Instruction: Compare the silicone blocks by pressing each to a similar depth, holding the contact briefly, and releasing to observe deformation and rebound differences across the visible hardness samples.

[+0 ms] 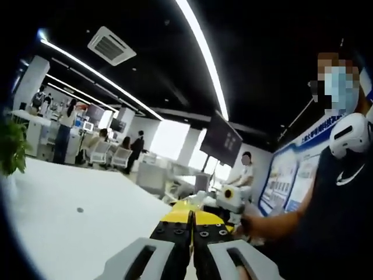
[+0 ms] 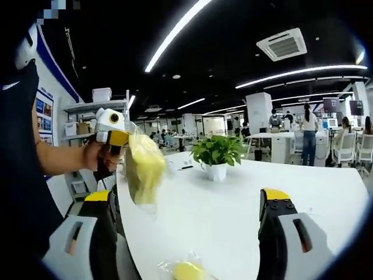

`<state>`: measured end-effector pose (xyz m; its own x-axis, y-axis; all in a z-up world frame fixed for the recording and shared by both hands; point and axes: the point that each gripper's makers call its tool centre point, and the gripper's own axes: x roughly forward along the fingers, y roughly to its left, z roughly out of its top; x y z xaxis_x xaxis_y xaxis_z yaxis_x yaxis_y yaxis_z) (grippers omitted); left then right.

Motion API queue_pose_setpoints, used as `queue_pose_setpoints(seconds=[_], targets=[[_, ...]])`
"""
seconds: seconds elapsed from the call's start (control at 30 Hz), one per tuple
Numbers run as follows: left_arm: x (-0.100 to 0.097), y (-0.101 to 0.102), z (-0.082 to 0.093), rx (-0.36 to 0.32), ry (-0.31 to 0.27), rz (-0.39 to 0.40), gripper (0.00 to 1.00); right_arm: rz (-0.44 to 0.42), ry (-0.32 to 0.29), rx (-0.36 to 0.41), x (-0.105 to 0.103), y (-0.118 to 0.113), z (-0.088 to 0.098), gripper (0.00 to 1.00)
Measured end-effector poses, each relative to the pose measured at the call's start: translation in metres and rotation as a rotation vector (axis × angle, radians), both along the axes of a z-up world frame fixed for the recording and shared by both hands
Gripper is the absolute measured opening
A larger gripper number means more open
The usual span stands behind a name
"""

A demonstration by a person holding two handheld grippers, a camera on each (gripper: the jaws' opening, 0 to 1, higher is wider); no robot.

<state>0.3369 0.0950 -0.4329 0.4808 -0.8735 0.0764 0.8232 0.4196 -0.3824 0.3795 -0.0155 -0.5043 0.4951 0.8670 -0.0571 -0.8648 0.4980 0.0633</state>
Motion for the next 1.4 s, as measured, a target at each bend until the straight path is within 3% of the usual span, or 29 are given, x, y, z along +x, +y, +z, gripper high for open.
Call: queue_pose_setpoints(seconds=[0.13,0.2,0.37,0.53,0.73,0.83,0.93,1.03,1.27,1.4], targets=[[0.006,0.007,-0.008,-0.016,0.038,0.018,0.0,-0.063,0.026,-0.026,0.002,-0.024,-0.019,0.97],[0.008,0.009,-0.012,-0.019,0.058,0.027,0.0,-0.147,0.025,-0.016,0.005,-0.043,-0.028,0.97],[0.012,0.019,-0.026,-0.021,0.109,0.055,0.0,-0.237,0.048,-0.079,-0.005,-0.075,-0.061,0.97],[0.014,0.029,-0.035,-0.041,0.149,0.072,0.0,-0.267,0.097,-0.089,-0.02,-0.091,-0.085,0.97],[0.016,0.039,-0.05,-0.04,0.203,0.101,0.0,-0.296,0.113,-0.19,-0.034,-0.109,-0.121,0.97],[0.016,0.042,-0.056,-0.045,0.225,0.113,0.0,-0.294,0.138,-0.202,-0.04,-0.114,-0.137,0.97],[0.015,0.045,-0.058,-0.051,0.243,0.119,0.0,-0.312,0.152,-0.196,-0.043,-0.121,-0.142,0.97],[0.015,0.048,-0.062,-0.055,0.26,0.123,0.0,-0.319,0.122,-0.182,-0.046,-0.123,-0.14,0.97],[0.018,0.056,-0.072,-0.072,0.308,0.161,0.0,-0.357,0.182,-0.18,-0.046,-0.139,-0.157,0.97],[0.016,0.056,-0.075,-0.079,0.323,0.163,0.0,-0.372,0.192,-0.168,-0.047,-0.143,-0.156,0.97]])
